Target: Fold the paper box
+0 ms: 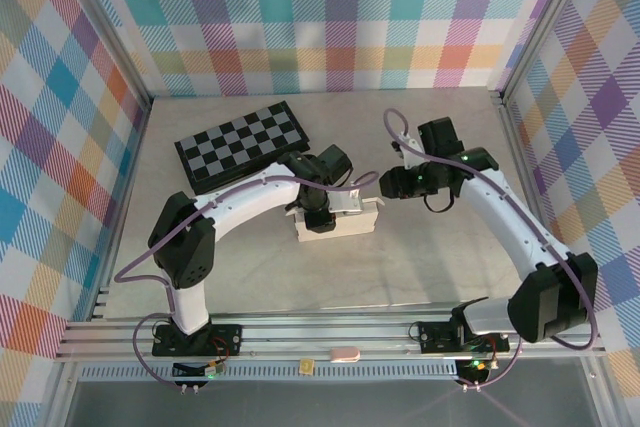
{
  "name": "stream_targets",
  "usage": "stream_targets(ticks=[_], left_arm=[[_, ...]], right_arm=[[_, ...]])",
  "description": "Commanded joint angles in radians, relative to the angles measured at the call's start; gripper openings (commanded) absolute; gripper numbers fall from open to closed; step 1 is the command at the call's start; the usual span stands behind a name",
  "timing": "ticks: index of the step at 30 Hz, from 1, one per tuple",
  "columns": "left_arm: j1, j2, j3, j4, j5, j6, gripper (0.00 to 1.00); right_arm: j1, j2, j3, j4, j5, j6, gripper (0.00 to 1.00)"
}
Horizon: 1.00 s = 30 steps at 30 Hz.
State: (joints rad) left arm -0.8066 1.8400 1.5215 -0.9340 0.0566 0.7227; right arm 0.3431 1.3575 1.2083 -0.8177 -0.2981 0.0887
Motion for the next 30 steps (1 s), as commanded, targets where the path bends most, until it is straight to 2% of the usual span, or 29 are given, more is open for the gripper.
stream_targets(ticks=[1,12,25,30], left_arm=[[0.017,0.021,0.025,-0.034,0.018,-0.001,0.34],[0.019,0.027,0.029,-0.029,0.029,-0.006,0.34],[0.026,0.034,0.036,-0.028,0.041,-0.006,0.34],[0.029,0.037,0.040,-0.025,0.042,-0.006,0.34]], right_arm=[[0.017,0.015,0.031,-0.088,0.036,-0.137,0.37],[0.073,0.046,0.031,-0.111,0.035,-0.179,0.41],[0.083,0.130,0.084,-0.110,0.093,-0.247,0.34],[0.086,0.140,0.083,-0.102,0.079,-0.242,0.27]])
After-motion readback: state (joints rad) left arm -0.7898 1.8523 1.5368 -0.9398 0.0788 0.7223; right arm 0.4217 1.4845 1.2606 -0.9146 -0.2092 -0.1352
